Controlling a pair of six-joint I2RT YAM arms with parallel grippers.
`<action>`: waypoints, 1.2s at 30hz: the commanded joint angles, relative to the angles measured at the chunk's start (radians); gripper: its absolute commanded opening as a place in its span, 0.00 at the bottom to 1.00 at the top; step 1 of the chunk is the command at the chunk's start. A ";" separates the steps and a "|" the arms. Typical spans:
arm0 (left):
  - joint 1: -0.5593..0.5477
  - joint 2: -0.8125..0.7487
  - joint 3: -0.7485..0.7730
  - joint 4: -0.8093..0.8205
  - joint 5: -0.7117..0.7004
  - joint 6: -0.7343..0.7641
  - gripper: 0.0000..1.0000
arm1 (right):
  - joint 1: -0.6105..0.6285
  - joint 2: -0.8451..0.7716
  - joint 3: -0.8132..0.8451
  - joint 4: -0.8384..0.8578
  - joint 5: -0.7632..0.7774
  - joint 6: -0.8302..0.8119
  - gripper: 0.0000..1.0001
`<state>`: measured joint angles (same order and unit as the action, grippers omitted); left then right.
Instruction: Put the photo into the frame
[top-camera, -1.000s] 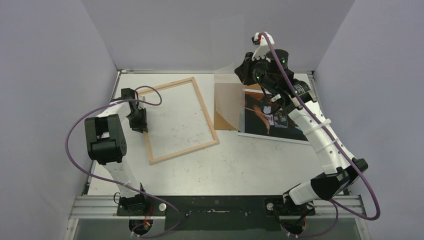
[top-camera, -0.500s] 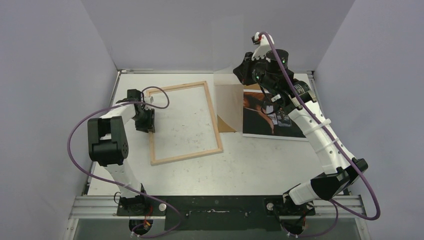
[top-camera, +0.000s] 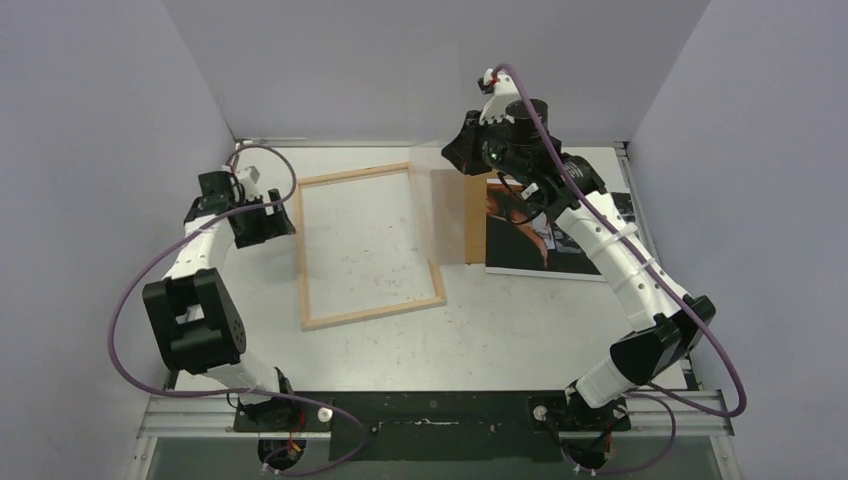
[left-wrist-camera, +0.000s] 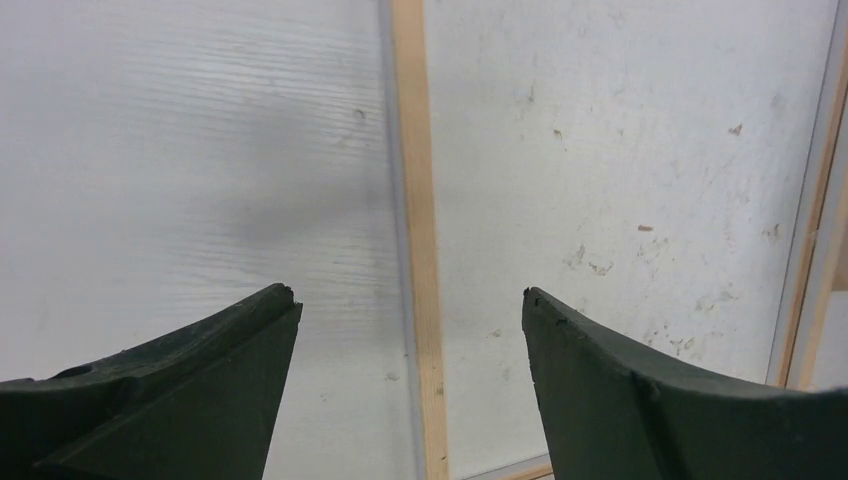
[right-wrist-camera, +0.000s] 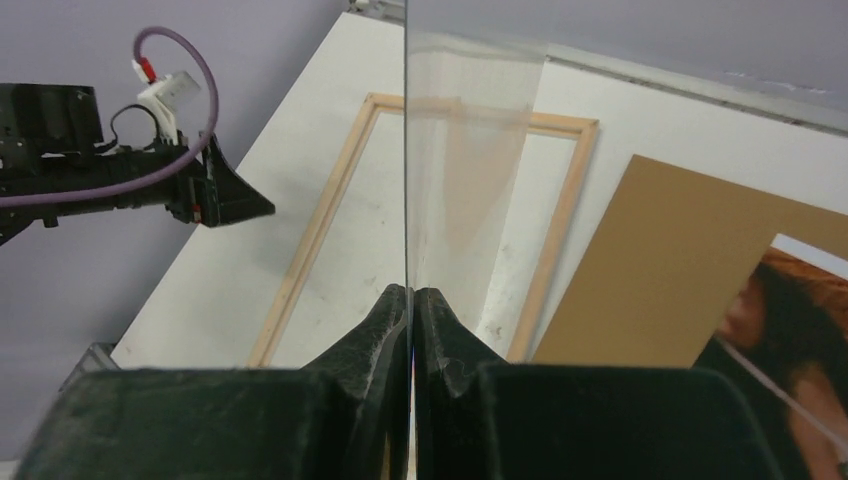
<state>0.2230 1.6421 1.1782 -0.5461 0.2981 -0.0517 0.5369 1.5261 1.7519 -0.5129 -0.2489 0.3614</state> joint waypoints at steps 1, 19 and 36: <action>0.092 -0.119 -0.057 0.165 0.056 -0.138 0.80 | 0.048 0.045 0.071 0.042 -0.068 0.064 0.00; 0.107 -0.221 -0.052 -0.098 -0.552 -0.363 0.79 | 0.128 0.311 0.154 0.362 -0.316 0.757 0.00; 0.161 -0.236 -0.038 -0.108 -0.603 -0.413 0.78 | 0.136 0.595 0.399 0.263 -0.453 0.740 0.00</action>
<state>0.3813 1.4044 1.0988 -0.6708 -0.3340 -0.4652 0.6643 2.1563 2.0201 -0.3134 -0.6437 1.0683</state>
